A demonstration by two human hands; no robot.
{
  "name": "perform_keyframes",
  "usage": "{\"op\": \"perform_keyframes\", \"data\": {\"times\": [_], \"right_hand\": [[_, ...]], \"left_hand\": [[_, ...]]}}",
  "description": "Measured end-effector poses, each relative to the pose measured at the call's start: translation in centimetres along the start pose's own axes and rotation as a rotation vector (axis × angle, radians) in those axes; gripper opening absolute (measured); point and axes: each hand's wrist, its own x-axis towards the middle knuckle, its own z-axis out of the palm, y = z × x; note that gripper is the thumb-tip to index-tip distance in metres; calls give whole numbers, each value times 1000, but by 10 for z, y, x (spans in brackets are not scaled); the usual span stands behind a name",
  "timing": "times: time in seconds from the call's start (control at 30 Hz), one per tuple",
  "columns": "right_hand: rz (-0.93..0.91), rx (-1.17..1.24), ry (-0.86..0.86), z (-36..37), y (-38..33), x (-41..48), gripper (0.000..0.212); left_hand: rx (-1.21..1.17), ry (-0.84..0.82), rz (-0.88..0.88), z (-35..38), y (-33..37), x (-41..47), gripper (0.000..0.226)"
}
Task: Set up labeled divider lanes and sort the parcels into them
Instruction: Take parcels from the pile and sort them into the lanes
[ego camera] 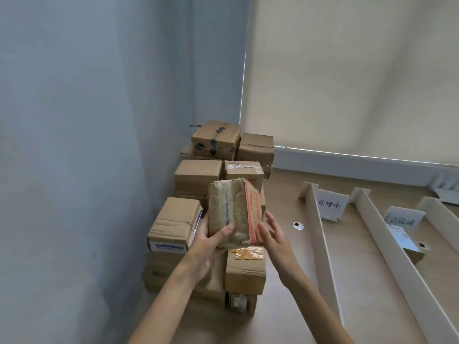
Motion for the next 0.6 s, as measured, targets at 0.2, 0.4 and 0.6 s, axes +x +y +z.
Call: {"op": "perform_keyframes", "data": {"times": [0.2, 0.4, 0.6], "right_hand": [[-67, 30, 17, 8, -26, -34, 54], [54, 418, -44, -30, -44, -65, 40], [182, 792, -95, -60, -30, -82, 57]], "left_hand": [[236, -38, 105, 32, 3, -23, 70], [352, -67, 202, 46, 14, -36, 38], [309, -99, 146, 70, 8, -34, 94]]}}
